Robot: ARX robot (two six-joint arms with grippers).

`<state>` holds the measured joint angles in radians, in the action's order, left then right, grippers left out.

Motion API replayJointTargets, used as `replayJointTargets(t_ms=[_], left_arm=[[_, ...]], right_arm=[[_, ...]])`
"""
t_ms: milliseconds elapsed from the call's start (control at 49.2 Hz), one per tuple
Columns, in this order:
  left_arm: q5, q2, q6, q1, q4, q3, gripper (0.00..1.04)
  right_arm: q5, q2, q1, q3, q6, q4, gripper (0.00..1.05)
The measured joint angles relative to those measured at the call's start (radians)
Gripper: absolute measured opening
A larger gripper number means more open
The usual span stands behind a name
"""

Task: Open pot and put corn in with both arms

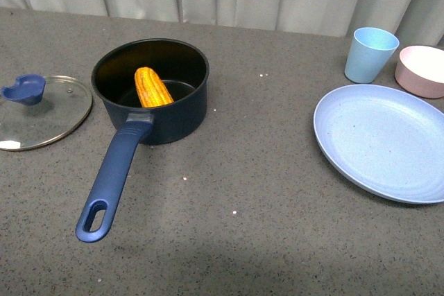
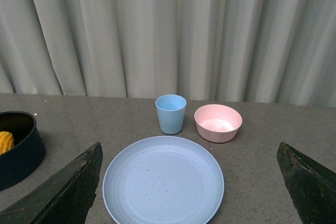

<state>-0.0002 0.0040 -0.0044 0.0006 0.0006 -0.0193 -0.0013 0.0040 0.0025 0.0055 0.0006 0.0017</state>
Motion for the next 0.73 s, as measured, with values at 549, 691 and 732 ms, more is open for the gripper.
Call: replayJointTargets(t_ms=[549, 691, 732], left_arm=[[0.0, 0.0, 0.0, 0.0, 0.0, 0.0, 0.98], [0.0, 0.0, 0.0, 0.0, 0.0, 0.0, 0.98], [0.0, 0.0, 0.0, 0.0, 0.0, 0.0, 0.98]], right_arm=[[0.0, 0.0, 0.0, 0.0, 0.0, 0.0, 0.96], [0.0, 0.0, 0.0, 0.0, 0.0, 0.0, 0.96], [0.0, 0.0, 0.0, 0.0, 0.0, 0.0, 0.96]])
